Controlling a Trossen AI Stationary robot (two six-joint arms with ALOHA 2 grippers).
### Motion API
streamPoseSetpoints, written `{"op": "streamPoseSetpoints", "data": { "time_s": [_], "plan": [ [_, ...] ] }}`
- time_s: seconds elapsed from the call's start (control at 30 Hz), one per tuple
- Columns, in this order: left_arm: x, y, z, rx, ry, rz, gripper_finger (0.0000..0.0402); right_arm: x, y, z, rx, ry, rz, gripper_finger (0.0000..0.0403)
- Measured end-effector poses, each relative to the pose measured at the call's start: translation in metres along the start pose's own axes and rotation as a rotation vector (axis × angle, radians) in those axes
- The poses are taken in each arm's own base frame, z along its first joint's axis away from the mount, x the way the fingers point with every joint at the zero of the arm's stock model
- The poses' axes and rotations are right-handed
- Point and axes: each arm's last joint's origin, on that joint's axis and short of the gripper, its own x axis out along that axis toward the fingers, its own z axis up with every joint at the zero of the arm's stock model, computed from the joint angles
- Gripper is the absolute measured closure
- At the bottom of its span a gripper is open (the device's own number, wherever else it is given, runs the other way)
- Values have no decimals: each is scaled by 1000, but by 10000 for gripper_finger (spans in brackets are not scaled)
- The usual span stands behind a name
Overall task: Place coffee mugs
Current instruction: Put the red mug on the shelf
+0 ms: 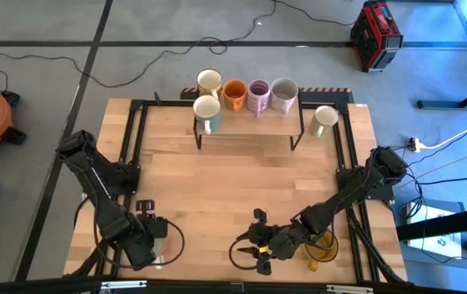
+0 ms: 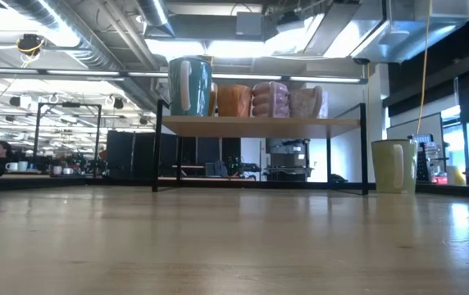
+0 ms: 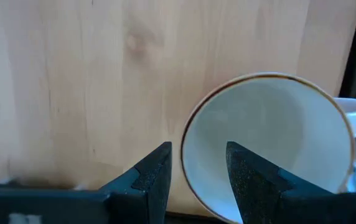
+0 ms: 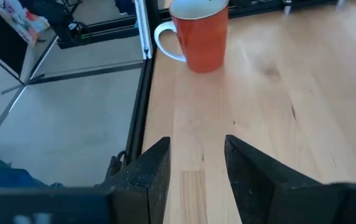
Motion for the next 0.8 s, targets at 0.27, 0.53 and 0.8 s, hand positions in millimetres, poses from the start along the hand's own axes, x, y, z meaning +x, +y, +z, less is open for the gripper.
{"op": "streamPoseSetpoints", "data": {
  "time_s": [0.27,0.53,0.8],
  "plan": [
    [32,7,6,44,82,-20,255,2,-1,-1,32,-9,-23,262],
    [49,13,19,83,80,-110,323,7,-1,-6,57,1,-41,262],
    [53,26,41,25,46,-155,381,6,4,-12,51,6,-51,262]
  ]
}}
